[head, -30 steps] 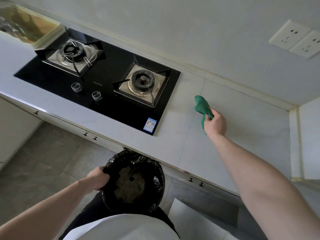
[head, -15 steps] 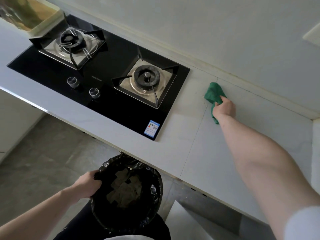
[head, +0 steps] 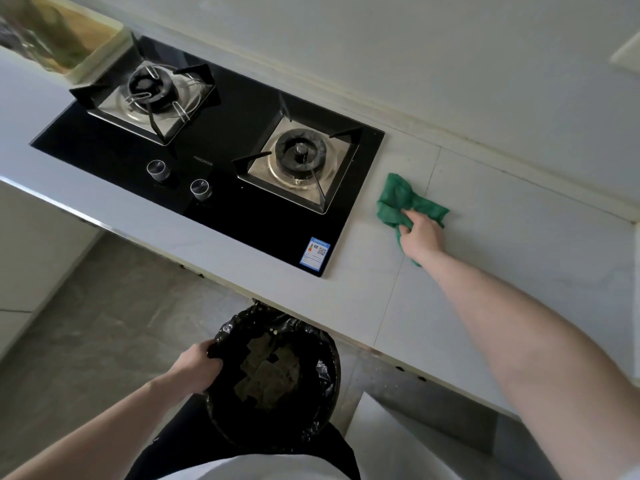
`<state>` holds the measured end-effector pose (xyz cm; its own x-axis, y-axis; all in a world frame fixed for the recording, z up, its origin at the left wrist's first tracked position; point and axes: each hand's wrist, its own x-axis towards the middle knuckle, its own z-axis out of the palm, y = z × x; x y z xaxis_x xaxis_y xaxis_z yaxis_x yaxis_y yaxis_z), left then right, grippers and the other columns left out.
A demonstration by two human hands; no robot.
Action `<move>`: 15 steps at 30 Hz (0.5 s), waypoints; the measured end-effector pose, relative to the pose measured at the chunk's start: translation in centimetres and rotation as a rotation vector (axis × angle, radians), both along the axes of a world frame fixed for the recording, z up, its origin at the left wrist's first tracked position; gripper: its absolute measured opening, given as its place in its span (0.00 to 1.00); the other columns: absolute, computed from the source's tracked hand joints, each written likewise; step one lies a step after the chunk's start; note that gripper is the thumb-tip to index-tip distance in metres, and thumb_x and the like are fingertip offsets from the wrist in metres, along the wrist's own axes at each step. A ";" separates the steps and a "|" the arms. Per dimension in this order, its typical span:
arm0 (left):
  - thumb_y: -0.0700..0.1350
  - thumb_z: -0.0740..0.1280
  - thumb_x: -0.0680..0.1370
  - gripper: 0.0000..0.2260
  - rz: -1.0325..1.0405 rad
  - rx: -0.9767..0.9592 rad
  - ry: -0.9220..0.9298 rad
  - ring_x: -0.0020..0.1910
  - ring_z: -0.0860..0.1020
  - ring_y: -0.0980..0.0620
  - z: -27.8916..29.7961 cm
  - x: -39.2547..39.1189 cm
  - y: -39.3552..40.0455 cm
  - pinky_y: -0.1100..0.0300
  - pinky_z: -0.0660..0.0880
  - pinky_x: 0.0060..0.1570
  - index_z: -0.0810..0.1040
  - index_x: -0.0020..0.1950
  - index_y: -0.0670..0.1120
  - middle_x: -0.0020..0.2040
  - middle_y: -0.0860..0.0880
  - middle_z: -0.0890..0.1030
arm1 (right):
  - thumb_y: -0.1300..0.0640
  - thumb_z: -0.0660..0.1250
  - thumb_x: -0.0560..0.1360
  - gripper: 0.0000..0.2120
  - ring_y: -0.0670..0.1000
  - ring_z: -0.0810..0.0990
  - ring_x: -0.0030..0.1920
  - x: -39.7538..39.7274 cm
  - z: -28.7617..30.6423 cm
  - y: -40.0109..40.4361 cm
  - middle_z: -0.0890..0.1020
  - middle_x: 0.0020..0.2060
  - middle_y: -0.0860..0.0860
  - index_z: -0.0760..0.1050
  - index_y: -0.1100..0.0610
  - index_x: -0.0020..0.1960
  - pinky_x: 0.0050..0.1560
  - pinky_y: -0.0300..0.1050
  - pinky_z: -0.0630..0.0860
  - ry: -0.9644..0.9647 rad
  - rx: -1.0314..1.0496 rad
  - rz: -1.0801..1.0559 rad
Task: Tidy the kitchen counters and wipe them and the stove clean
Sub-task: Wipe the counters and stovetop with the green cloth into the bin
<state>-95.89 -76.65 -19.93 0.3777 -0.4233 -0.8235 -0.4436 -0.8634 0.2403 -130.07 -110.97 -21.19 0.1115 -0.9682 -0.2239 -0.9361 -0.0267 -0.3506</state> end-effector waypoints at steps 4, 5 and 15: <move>0.37 0.64 0.73 0.11 -0.011 -0.009 0.014 0.41 0.83 0.44 -0.4 -0.2 0.6 0.62 0.75 0.33 0.80 0.51 0.48 0.40 0.46 0.83 | 0.56 0.66 0.80 0.22 0.56 0.70 0.74 0.9 0.3 4.0 0.72 0.75 0.52 0.73 0.53 0.74 0.73 0.47 0.66 -0.020 0.039 0.054; 0.38 0.64 0.73 0.11 -0.013 -0.010 0.019 0.43 0.83 0.43 -0.5 -0.4 0.7 0.61 0.76 0.35 0.80 0.52 0.48 0.41 0.45 0.83 | 0.57 0.66 0.80 0.22 0.56 0.69 0.74 1.1 0.3 4.9 0.71 0.75 0.52 0.73 0.52 0.74 0.74 0.48 0.66 -0.027 0.045 0.064; 0.38 0.64 0.73 0.13 0.032 -0.058 0.033 0.50 0.81 0.42 -1.3 -2.3 2.6 0.59 0.75 0.47 0.78 0.55 0.50 0.49 0.44 0.83 | 0.58 0.67 0.80 0.23 0.57 0.67 0.77 3.5 1.1 13.6 0.70 0.76 0.50 0.72 0.50 0.74 0.77 0.49 0.60 -0.025 0.112 0.160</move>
